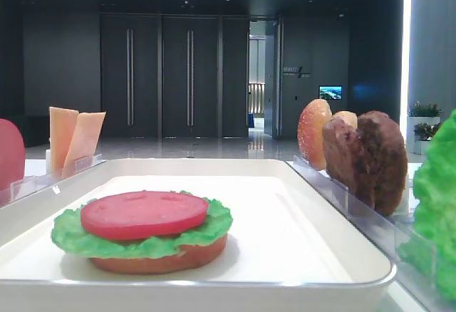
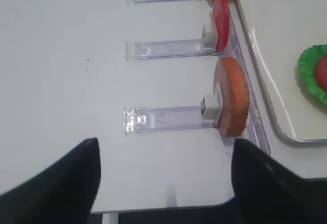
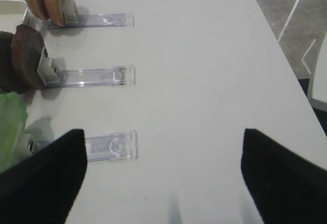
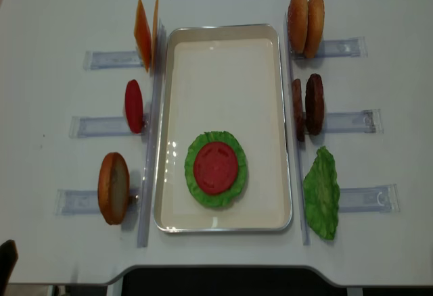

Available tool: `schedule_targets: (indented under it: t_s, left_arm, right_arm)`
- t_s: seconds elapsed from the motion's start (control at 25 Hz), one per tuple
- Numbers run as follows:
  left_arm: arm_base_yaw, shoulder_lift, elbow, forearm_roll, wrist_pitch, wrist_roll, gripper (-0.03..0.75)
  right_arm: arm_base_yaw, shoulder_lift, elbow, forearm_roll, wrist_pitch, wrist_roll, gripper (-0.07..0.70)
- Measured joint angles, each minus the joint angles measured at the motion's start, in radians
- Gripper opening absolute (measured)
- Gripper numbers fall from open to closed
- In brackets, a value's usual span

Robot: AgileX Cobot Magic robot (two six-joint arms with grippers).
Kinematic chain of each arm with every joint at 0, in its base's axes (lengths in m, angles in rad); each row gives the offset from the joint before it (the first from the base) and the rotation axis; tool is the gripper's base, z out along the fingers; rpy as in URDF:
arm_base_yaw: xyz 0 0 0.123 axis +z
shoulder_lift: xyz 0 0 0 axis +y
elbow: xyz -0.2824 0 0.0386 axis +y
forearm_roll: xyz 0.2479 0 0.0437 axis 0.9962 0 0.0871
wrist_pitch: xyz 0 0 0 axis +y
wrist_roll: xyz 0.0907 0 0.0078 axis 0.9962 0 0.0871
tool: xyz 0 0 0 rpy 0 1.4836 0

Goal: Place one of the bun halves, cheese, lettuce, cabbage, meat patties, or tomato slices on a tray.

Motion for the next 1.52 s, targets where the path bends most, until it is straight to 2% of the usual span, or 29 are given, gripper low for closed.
schedule_targets:
  t_s: [0.16, 0.28, 0.44, 0.8, 1.04, 1.52]
  left_arm:
    - [0.000, -0.028, 0.019, -0.003, -0.025, 0.000, 0.608]
    - [0.000, -0.028, 0.045, -0.012, -0.065, 0.002, 0.608]
    - [0.000, -0.028, 0.049, -0.027, -0.082, 0.008, 0.608]
    - [0.000, -0.028, 0.050, -0.031, -0.085, 0.015, 0.610]
    - [0.000, -0.028, 0.050, -0.037, -0.085, 0.015, 0.687]
    - [0.000, -0.028, 0.050, -0.040, -0.085, 0.015, 0.692]
  right_arm:
    - [0.000, 0.000, 0.000, 0.000, 0.000, 0.000, 0.584]
    - [0.000, 0.000, 0.000, 0.000, 0.000, 0.000, 0.584]
    - [0.000, 0.000, 0.000, 0.000, 0.000, 0.000, 0.584]
    - [0.000, 0.000, 0.000, 0.000, 0.000, 0.000, 0.584]
    - [0.000, 0.000, 0.000, 0.000, 0.000, 0.000, 0.584]
    - [0.000, 0.000, 0.000, 0.000, 0.000, 0.000, 0.584]
